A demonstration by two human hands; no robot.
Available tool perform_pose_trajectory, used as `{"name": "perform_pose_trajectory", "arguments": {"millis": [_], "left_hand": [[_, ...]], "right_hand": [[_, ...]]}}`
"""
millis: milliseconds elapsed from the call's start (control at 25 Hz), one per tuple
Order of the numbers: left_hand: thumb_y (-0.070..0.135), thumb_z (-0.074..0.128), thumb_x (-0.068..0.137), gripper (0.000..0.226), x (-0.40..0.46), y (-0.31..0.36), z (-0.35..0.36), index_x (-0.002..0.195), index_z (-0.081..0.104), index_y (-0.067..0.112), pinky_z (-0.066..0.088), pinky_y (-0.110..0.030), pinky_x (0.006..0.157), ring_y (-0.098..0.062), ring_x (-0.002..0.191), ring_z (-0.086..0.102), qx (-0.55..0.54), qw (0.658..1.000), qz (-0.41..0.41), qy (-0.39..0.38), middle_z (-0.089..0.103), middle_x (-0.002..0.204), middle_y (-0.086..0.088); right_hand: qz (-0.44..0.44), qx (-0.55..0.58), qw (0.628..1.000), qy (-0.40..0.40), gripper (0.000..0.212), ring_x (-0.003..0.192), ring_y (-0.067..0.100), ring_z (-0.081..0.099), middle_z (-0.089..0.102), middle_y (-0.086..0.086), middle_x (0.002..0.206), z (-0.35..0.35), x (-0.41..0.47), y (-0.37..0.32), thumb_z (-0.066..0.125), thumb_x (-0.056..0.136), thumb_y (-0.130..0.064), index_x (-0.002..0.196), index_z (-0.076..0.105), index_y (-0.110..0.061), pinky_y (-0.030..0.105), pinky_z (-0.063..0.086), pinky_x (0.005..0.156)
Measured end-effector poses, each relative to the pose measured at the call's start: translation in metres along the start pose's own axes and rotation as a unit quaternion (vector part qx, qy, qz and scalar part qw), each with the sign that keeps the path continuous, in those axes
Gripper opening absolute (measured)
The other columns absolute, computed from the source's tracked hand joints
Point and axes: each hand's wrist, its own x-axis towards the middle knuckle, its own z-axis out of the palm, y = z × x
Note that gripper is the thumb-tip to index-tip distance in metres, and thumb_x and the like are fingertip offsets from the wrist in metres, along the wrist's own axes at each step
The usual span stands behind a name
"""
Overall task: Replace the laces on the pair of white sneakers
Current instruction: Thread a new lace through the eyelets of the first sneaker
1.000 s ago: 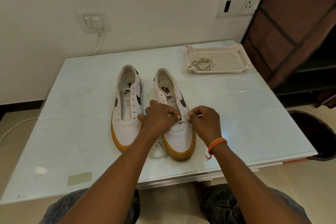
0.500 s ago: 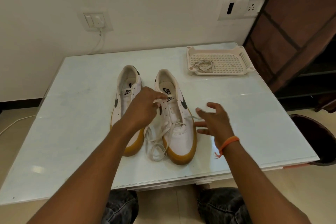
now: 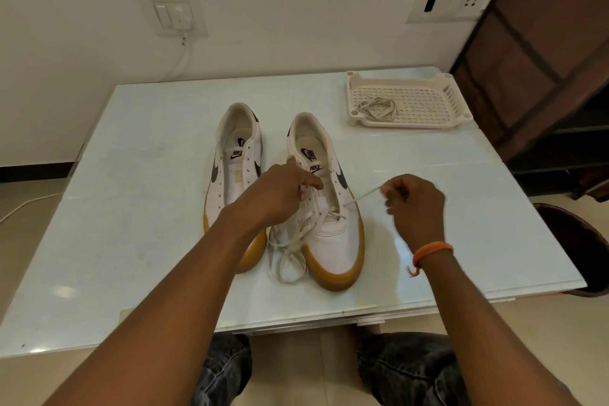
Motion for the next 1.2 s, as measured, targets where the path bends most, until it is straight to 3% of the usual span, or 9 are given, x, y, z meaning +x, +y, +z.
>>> {"name": "perform_pose_trajectory", "arguments": {"millis": [160,320,480,640,760,840,960,1080,1200], "left_hand": [[0.001,0.051,0.096,0.041,0.000,0.000,0.001,0.124,0.065,0.028,0.043,-0.031,0.102,-0.026,0.129,0.050,-0.015,1.000,0.002,0.005,0.046,0.145,-0.016],[-0.001,0.051,0.095,0.041,0.003,-0.001,0.002,0.123,0.067,0.024,0.039,-0.025,0.102,-0.021,0.134,0.045,-0.041,0.999,0.000,0.014,0.057,0.138,-0.009],[0.005,0.057,0.095,0.034,0.003,0.000,0.003,0.120,0.068,0.024,0.039,-0.026,0.102,-0.017,0.137,0.042,-0.060,0.998,-0.004,0.023,0.061,0.132,-0.010],[0.017,0.066,0.092,0.021,0.004,0.002,0.004,0.111,0.073,0.021,0.039,-0.017,0.082,-0.009,0.096,0.059,-0.063,0.997,-0.007,0.043,0.068,0.114,-0.004],[0.016,0.068,0.090,0.017,0.004,0.002,0.003,0.105,0.075,0.022,0.038,-0.014,0.074,-0.007,0.086,0.058,-0.057,0.997,-0.010,0.049,0.066,0.107,0.000],[0.016,0.068,0.090,0.016,0.005,0.002,0.003,0.103,0.075,0.021,0.036,-0.010,0.069,-0.006,0.083,0.056,-0.056,0.997,-0.008,0.050,0.065,0.102,0.001],[0.014,0.067,0.090,0.016,0.005,0.004,0.002,0.102,0.076,0.020,0.030,-0.002,0.058,-0.001,0.071,0.051,-0.050,0.997,-0.004,0.052,0.058,0.091,0.007],[0.013,0.068,0.090,0.015,0.005,0.004,0.001,0.101,0.076,0.019,0.030,-0.001,0.056,0.001,0.069,0.050,-0.051,0.997,0.000,0.051,0.058,0.089,0.008],[0.011,0.067,0.090,0.014,0.005,0.005,0.000,0.098,0.076,0.016,0.032,0.001,0.053,0.002,0.066,0.051,-0.054,0.997,-0.001,0.046,0.059,0.083,0.009]], "right_hand": [[0.047,0.032,0.994,0.097,0.011,0.075,0.026,0.068,0.068,0.002,0.082,-0.015,0.011,0.014,0.065,0.084,-0.009,0.082,0.066,-0.019,0.050,0.058,0.073],[0.012,0.042,0.996,-0.075,0.035,0.080,0.025,0.069,0.055,0.000,0.113,0.008,-0.006,0.001,0.074,0.081,-0.012,0.115,0.067,-0.020,0.039,0.059,0.054],[-0.096,-0.079,0.981,-0.146,0.003,0.073,0.016,0.065,0.067,-0.002,0.087,0.026,-0.019,-0.009,0.071,0.086,-0.015,0.087,0.074,-0.016,0.040,0.059,0.073],[-0.024,-0.002,0.997,-0.073,0.016,0.063,0.018,0.067,0.066,0.006,0.077,0.012,-0.008,-0.004,0.064,0.088,-0.002,0.075,0.067,-0.011,0.039,0.059,0.064],[0.062,0.100,0.991,0.060,0.013,0.050,0.011,0.066,0.067,0.016,0.085,-0.018,0.007,0.001,0.061,0.090,-0.001,0.079,0.065,-0.007,0.031,0.058,0.050],[0.075,0.089,0.991,0.073,0.010,0.053,0.012,0.068,0.065,0.013,0.101,-0.024,0.009,0.004,0.060,0.091,0.000,0.093,0.067,-0.007,0.029,0.057,0.048],[0.036,0.071,0.995,-0.058,0.040,0.063,0.020,0.070,0.049,-0.001,0.123,-0.007,-0.002,-0.004,0.067,0.086,0.003,0.121,0.063,-0.016,0.034,0.057,0.046],[-0.064,-0.035,0.983,-0.168,0.017,0.073,0.018,0.068,0.062,-0.003,0.105,0.014,-0.013,-0.010,0.075,0.083,-0.015,0.100,0.072,-0.018,0.041,0.060,0.063],[-0.066,-0.063,0.983,-0.158,0.007,0.070,0.018,0.068,0.066,-0.004,0.083,0.019,-0.012,-0.006,0.069,0.088,-0.013,0.083,0.070,-0.017,0.044,0.059,0.072]]}}
